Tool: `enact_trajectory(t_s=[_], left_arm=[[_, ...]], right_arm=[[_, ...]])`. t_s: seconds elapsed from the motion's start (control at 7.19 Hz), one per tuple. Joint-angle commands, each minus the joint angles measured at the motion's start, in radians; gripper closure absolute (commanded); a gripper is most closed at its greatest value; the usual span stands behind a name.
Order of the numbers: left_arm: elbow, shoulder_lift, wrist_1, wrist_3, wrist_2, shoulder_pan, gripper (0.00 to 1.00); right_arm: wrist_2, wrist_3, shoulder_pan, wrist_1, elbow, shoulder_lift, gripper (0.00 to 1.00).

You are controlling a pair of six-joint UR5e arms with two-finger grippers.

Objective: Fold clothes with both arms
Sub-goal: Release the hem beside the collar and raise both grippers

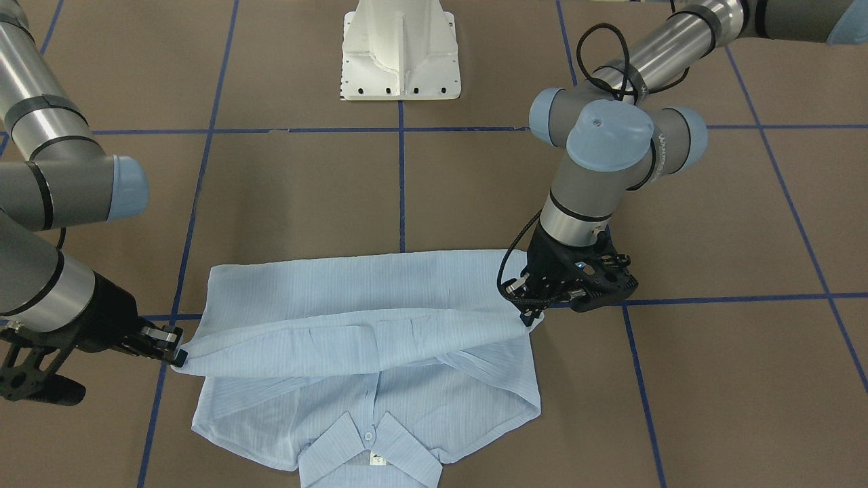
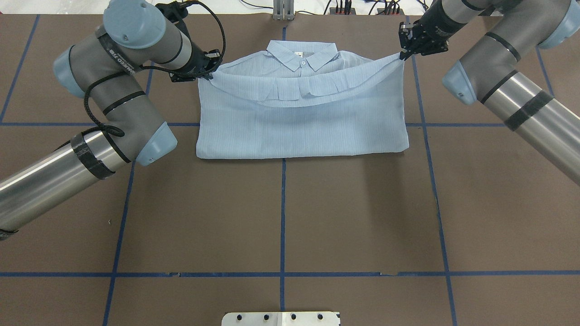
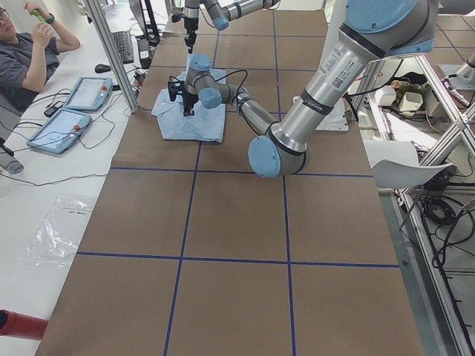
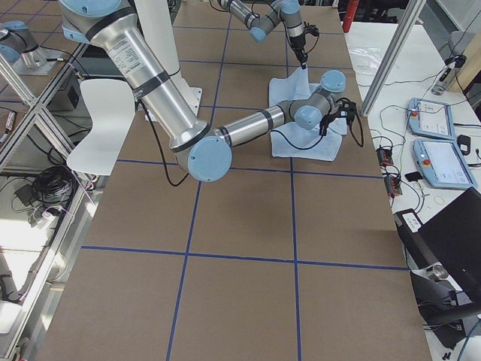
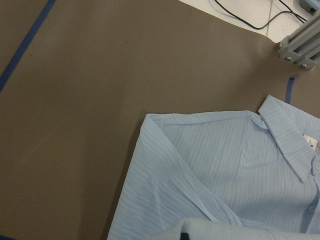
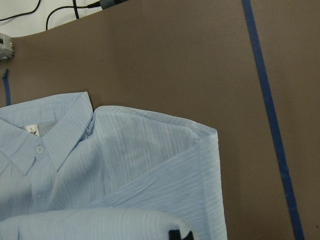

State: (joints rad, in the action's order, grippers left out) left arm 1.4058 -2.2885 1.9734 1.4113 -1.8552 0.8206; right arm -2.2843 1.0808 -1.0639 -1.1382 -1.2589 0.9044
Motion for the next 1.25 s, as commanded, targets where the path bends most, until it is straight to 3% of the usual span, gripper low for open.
enact_trajectory(t_s=[0.0,0.42,0.7,0.83,0.97,1.11], left_arm=[[-0.097,-0.035,0.054,0.002,0.001,0.014,1.00],[-0.204,-0.095,0.093,0.003,0.002,0.014,1.00],[-0.209,-0.097,0.096,0.003,0.004,0.018,1.00],[-0.209,-0.095,0.094,0.002,0.004,0.018,0.52],[-0.208,-0.095,0.093,0.000,0.004,0.018,0.01],[-0.208,-0.095,0.091,0.000,0.004,0.031,0.00]], right_arm=[[0.025,-0.044,0.002,0.000,0.093,-0.047,1.00],[0.057,-0.071,0.013,0.002,0.185,-0.101,1.00],[0.094,-0.068,0.031,0.002,0.193,-0.108,1.00],[0.109,-0.074,0.048,0.009,0.191,-0.108,0.01],[0.147,-0.078,0.067,0.009,0.184,-0.105,0.00],[0.147,-0.094,0.068,0.009,0.182,-0.098,0.00]])
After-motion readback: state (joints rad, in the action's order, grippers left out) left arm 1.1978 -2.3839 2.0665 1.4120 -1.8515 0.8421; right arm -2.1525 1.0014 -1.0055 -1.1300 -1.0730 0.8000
